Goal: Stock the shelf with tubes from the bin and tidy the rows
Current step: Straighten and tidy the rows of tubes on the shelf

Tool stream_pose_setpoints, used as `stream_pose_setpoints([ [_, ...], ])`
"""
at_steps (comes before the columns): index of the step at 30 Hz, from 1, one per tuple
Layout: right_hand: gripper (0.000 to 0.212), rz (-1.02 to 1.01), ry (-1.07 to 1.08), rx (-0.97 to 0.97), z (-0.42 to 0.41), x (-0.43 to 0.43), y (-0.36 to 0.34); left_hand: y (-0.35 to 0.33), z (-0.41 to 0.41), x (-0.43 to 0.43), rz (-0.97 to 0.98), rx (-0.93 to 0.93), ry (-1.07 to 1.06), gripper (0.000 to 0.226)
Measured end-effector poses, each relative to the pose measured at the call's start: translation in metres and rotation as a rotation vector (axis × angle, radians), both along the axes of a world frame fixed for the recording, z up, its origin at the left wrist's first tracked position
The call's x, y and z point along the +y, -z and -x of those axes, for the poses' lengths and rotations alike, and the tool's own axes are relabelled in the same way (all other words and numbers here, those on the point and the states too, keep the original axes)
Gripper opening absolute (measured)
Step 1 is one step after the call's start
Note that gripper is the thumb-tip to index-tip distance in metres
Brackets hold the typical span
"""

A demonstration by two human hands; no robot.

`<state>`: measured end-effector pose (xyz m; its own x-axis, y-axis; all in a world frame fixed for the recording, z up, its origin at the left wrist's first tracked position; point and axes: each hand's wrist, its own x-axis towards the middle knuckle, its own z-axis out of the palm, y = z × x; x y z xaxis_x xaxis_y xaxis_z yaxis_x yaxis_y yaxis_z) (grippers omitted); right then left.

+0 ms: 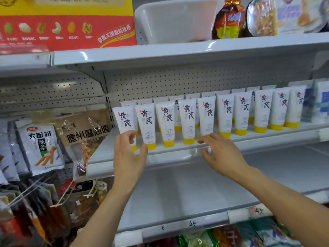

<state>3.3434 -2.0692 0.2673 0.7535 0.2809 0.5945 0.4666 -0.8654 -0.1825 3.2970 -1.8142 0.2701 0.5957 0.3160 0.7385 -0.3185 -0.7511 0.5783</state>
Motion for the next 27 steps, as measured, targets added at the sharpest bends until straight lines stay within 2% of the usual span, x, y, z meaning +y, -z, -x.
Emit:
stream_pose_setpoints([
  [4,0.032,-0.031,-0.046,0.051,-0.008,-0.031,0.002,0.012,-0.012,-0.060,-0.101,0.008,0.142,0.036],
  [8,0.045,0.041,-0.110,0.085,-0.020,-0.052,-0.002,0.021,-0.029,-0.103,-0.190,0.100,0.197,0.054],
  [10,0.050,0.089,-0.139,0.093,-0.025,-0.055,-0.004,0.024,-0.037,-0.114,-0.226,0.176,0.171,0.061],
  [15,0.056,0.163,-0.176,0.129,-0.035,-0.053,-0.005,0.032,-0.056,-0.121,-0.320,0.309,0.023,0.061],
  [27,0.056,0.235,-0.151,0.077,-0.042,-0.055,0.000,0.034,-0.059,-0.129,-0.460,0.313,-0.117,0.067],
])
